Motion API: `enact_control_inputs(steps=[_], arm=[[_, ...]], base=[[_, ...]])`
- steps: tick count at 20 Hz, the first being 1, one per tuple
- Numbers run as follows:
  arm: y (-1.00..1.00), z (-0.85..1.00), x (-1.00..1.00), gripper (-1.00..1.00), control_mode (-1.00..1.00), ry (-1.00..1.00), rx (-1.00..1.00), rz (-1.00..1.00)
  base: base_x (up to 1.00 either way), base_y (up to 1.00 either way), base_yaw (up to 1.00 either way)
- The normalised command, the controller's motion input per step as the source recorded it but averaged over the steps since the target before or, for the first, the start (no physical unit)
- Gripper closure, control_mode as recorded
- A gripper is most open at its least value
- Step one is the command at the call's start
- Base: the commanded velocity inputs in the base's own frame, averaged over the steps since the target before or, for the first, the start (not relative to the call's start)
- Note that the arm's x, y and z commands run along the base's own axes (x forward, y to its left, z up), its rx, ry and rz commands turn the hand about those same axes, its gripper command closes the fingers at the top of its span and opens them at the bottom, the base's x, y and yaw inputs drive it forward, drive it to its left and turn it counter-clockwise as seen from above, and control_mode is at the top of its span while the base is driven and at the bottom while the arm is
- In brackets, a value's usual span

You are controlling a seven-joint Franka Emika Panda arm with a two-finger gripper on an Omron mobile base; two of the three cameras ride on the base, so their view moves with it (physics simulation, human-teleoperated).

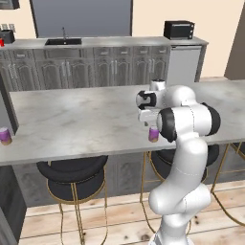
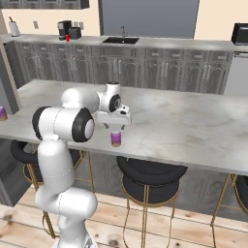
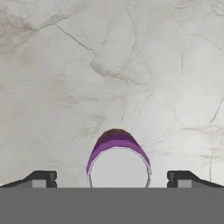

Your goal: Four empty soda cans are scattered around the kitchen. Gather all the cans and cluster them next to the stove for recycling.

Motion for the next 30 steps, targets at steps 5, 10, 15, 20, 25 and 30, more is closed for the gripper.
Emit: enact_control_inputs(steps=[5, 10, 15, 20, 25, 30], arm=[[-0.06, -0.03, 0.0, -1.0, -1.0, 0.0, 0.0, 0.0], [-0.02, -0.06, 0.0, -1.0, -1.0, 0.0, 0.0, 0.0], [0.0, -0.11, -0.01, -1.0, -1.0, 0.0, 0.0, 0.0], [0.0, -0.08, -0.02, -1.0, -1.0, 0.0, 0.0, 0.0], [0.0, -0.08, 0.0, -1.0, -1.0, 0.0, 0.0, 0.0], [0.0, -0.07, 0.0, -1.0, -1.0, 0.0, 0.0, 0.0]], base=[[0.0, 0.0, 0.0], [0.0, 0.0, 0.0], [0.0, 0.0, 0.0], [0.0, 0.0, 0.0], [0.0, 0.0, 0.0], [0.0, 0.0, 0.0]])
